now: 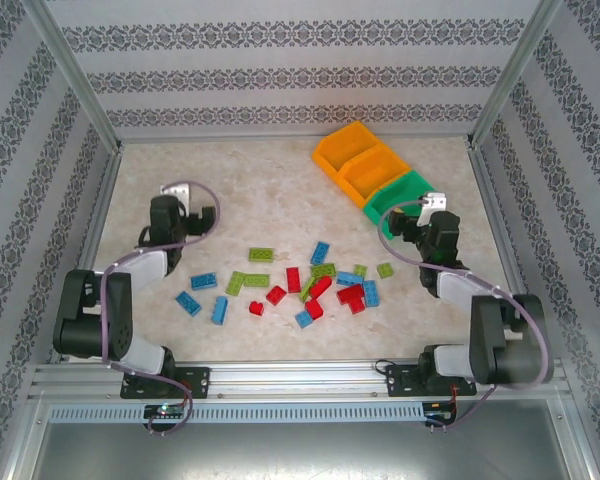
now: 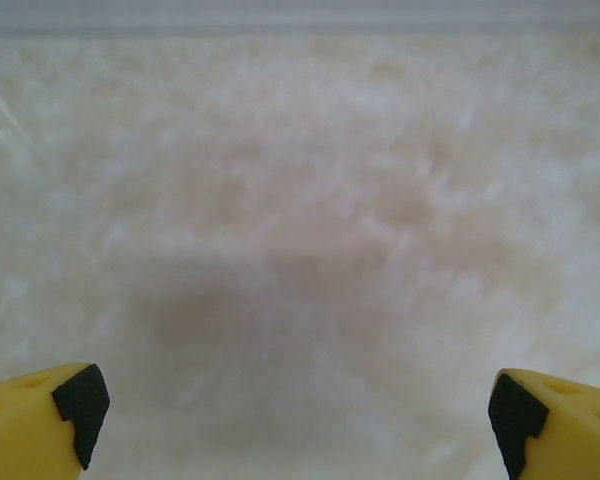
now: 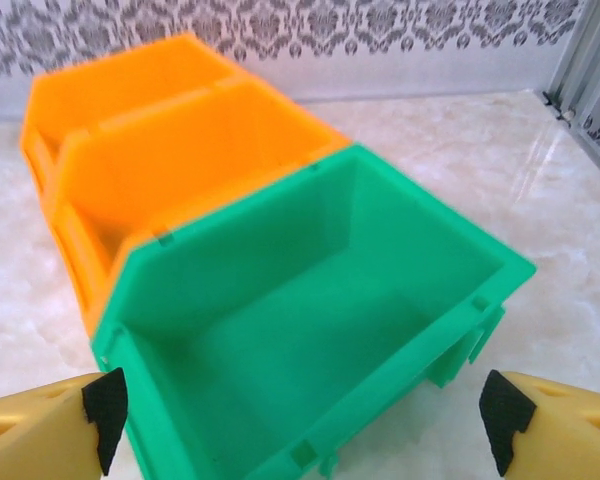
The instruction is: Sort the legos into containers by color
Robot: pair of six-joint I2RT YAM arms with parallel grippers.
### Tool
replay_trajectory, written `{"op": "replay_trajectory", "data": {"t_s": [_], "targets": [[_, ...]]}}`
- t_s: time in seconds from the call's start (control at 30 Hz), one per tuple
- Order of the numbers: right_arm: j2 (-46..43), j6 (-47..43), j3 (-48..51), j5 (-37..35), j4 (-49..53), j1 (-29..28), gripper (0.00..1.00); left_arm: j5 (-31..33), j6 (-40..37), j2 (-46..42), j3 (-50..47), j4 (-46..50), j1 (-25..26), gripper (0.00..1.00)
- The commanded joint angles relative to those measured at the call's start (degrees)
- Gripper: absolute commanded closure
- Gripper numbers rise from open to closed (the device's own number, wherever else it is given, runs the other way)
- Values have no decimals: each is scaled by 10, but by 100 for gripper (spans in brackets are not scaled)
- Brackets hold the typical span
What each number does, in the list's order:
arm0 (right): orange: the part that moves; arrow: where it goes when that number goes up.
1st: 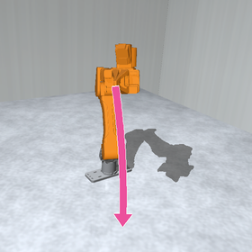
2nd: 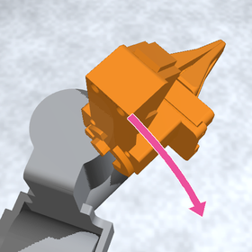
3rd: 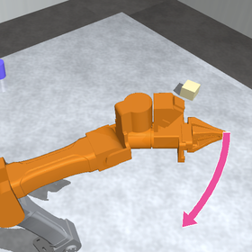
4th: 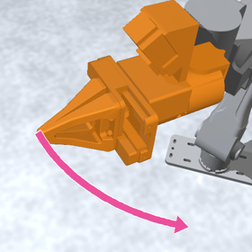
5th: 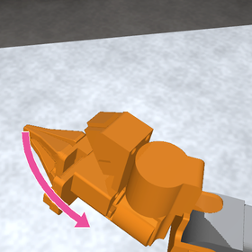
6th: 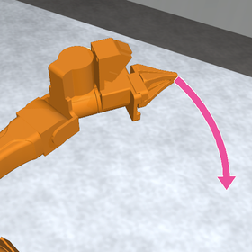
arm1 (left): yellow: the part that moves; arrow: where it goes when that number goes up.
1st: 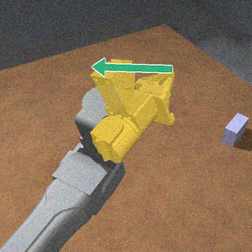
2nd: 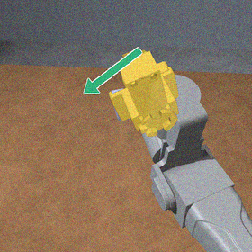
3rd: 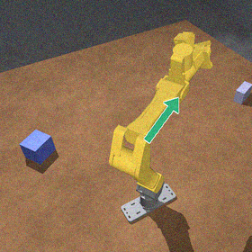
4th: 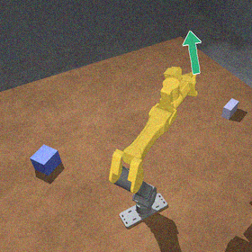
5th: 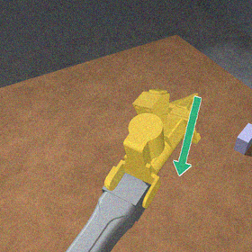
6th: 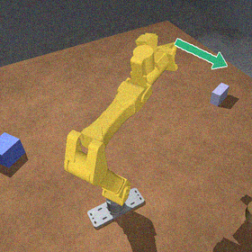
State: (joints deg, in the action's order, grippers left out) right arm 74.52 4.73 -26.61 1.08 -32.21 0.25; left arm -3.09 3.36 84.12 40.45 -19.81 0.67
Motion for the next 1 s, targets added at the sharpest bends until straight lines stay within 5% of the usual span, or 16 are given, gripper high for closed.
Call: {"op": "replay_trajectory", "data": {"t_s": [0.0, 0.37, 0.97], "targets": [[-37, 54, -38, 2, 136, 4, 10, -47, 63, -46, 34, 143, 8, 0], [48, 133, -281, -30, 534, 61, 10, -25, 80, -144, 18, 217, 107, 0], [175, 182, -382, -9, 608, 75, 21, 14, 93, -114, 53, 241, 228, 1]]}}
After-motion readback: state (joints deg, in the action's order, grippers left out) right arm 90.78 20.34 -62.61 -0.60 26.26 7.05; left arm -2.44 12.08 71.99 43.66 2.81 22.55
